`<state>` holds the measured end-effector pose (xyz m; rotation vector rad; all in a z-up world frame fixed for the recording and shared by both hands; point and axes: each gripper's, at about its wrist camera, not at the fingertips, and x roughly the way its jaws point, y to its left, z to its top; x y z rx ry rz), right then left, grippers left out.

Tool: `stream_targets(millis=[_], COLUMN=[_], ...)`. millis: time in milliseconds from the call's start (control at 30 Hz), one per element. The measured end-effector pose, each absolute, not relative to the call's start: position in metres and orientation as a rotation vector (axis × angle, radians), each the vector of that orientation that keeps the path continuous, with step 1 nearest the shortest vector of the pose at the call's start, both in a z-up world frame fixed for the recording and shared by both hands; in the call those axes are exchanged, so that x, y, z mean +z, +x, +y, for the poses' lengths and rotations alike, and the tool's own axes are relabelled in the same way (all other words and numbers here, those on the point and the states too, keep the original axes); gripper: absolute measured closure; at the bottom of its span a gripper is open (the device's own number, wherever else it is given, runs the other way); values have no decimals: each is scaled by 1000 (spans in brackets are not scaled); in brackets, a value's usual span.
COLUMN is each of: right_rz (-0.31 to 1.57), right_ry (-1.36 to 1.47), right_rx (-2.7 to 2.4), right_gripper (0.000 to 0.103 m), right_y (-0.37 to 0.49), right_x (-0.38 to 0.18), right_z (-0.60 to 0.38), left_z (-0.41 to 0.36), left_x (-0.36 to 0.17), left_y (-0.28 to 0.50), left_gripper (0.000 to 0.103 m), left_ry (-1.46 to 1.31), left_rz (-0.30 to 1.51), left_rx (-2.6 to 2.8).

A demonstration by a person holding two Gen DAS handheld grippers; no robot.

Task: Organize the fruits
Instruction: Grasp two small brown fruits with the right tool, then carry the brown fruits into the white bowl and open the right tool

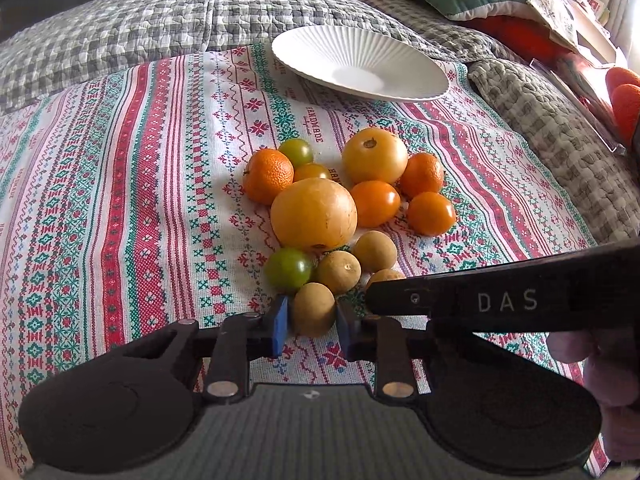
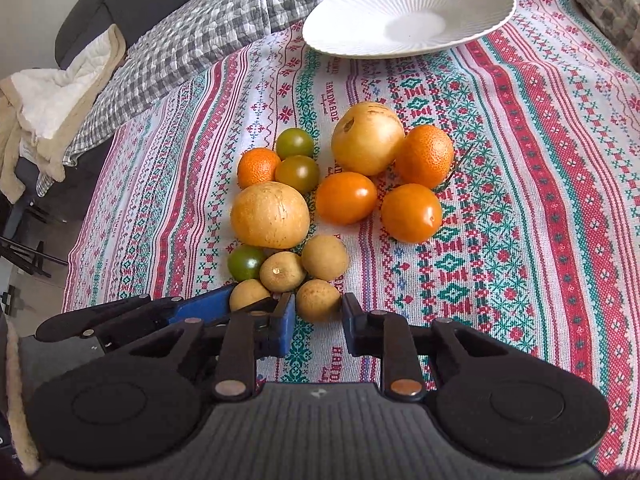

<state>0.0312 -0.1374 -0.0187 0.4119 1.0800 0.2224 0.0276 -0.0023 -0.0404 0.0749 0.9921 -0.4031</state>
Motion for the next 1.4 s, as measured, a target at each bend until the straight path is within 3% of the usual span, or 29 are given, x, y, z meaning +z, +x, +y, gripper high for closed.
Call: stream_targets(millis=[800,1400], right_rz=[980,874], right_ry=[417,532], right_rx=[139,47], right_gripper=[81,81], right_y=[19,22], right_x=[5,17], right_z=[-168,-229], left_z=[-3,-59], left_x=[0,37], left_y=[25,43], left_gripper=[91,91], left_ry=[-47,-43], left_rz=[945,838], left_rx=[-396,-384])
